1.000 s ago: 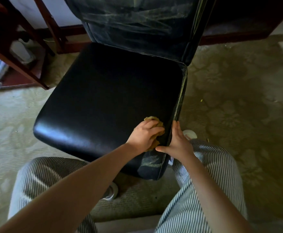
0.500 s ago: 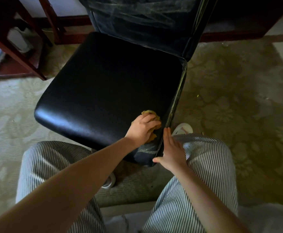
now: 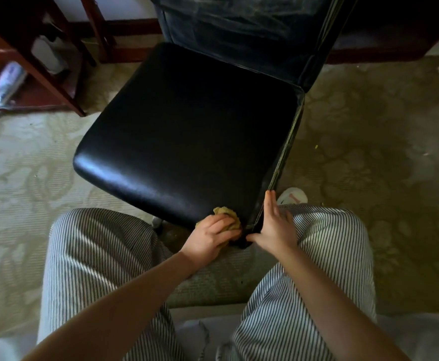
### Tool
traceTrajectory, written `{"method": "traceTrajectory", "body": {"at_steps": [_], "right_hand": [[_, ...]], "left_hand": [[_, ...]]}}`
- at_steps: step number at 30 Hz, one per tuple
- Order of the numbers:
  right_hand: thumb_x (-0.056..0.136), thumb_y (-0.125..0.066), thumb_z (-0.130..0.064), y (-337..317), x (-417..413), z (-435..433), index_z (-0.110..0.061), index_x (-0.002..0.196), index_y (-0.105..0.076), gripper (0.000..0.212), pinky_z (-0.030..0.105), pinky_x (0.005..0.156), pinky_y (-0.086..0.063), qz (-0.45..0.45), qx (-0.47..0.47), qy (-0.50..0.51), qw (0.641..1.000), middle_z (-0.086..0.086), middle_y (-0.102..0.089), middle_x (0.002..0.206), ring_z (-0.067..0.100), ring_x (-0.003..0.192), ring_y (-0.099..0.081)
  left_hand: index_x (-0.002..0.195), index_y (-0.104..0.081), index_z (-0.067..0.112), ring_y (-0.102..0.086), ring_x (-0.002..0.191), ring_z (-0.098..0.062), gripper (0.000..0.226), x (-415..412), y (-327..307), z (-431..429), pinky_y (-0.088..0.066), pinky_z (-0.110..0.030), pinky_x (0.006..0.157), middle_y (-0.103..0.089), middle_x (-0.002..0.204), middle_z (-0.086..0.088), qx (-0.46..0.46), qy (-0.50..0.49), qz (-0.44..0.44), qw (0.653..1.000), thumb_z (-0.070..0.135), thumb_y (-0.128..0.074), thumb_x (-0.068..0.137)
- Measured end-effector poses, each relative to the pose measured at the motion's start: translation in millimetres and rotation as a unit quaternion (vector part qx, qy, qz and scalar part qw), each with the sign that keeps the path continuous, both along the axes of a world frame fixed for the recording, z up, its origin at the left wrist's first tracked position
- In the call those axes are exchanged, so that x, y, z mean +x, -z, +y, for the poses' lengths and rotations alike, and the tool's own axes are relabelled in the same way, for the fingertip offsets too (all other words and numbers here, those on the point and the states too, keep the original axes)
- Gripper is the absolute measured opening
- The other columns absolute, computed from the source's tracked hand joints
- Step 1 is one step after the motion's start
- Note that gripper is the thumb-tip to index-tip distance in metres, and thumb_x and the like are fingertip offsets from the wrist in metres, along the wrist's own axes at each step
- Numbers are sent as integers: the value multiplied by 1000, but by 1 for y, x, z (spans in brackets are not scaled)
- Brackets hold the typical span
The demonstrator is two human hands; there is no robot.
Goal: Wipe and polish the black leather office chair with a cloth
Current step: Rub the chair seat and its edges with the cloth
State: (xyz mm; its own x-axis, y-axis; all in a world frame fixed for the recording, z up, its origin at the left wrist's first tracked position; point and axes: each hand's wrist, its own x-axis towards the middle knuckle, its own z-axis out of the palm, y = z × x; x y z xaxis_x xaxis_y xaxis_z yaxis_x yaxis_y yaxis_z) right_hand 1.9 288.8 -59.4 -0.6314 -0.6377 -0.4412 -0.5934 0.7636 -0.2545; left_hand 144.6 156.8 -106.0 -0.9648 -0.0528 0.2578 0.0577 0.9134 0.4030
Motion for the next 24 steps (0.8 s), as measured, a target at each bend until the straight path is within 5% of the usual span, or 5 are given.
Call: {"method": "traceTrajectory", "body": {"at_steps": [12, 14, 17, 19, 24], "right_hand": [[74, -60, -66, -7, 21, -19, -22, 150, 6, 109, 48, 110, 12, 151, 12, -196, 969, 2, 9, 157, 25, 145, 6], [74, -61, -66, -9, 33, -25, -21, 150, 2, 108, 47, 112, 11, 144, 16, -194, 970, 2, 3, 158, 25, 145, 4], [62, -71, -66, -9, 57, -39, -17, 149, -22, 111, 47, 113, 0, 147, 6, -170, 974, 6, -21, 155, 28, 143, -18], [42, -80, -67, -4, 73, -49, -13, 137, -47, 114, 48, 110, -17, 145, -22, -137, 980, 9, -46, 141, 30, 129, -45], [41, -79, -69, -8, 118, -90, -11, 132, -53, 110, 48, 94, -44, 107, -43, -83, 990, 9, -53, 135, 30, 121, -53]], "left_hand": [[110, -65, 18, -50, 112, -26, 29, 57, 1, 6, -39, -36, 100, -60, 116, -9, 81, -210, 5, 974, 16, -49, 85], [111, -65, 13, -50, 114, -26, 29, 59, -7, 6, -36, -30, 102, -58, 119, -11, 183, -370, 40, 910, 3, -57, 85], [115, -62, 10, -47, 118, -23, 31, 66, -24, -13, -33, -32, 107, -52, 125, -9, 356, -601, 85, 711, -2, -54, 88], [118, -60, 11, -47, 117, -17, 29, 74, -35, -32, -34, -31, 107, -49, 125, -4, 399, -665, 92, 624, 3, -51, 92], [118, -60, 8, -49, 114, -20, 25, 90, -40, -52, -37, -29, 100, -54, 121, -7, 417, -678, 64, 602, 12, -50, 95]]}}
